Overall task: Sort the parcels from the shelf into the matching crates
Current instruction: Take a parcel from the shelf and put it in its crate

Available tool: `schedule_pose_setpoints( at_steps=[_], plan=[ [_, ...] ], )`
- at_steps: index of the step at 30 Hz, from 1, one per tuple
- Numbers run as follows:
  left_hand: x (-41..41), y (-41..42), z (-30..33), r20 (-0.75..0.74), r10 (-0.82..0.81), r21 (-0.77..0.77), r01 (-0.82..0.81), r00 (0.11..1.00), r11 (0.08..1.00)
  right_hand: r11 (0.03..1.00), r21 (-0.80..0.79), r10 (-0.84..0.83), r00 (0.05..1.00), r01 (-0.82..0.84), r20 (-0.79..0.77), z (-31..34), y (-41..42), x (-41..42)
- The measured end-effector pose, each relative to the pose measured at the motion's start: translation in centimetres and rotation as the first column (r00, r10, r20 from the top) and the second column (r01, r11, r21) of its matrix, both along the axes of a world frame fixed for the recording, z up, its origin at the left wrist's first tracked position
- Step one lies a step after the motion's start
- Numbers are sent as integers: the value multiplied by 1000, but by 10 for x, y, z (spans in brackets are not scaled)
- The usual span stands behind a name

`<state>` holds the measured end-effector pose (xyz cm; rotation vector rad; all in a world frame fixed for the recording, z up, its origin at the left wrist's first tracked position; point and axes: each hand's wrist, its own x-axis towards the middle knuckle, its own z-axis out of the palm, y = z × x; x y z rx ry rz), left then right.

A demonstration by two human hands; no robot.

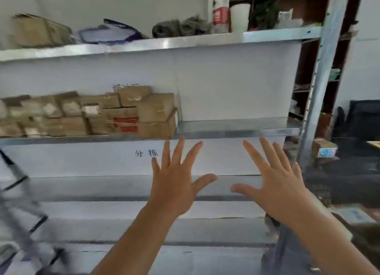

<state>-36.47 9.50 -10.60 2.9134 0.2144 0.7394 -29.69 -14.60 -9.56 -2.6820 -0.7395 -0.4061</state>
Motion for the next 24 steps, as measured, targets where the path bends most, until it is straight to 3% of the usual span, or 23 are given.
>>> schedule_pose_setpoints(
  at_steps=[10, 24],
  plan=[
    [-13, 188, 33, 29, 109, -22, -108, 994, 994, 998, 7, 54, 994, -55, 94, 24, 197, 8],
    [175, 289, 81, 73, 169, -100, -161, 983, 982, 977, 124, 161, 983, -171, 86, 76, 333, 205]
  ],
)
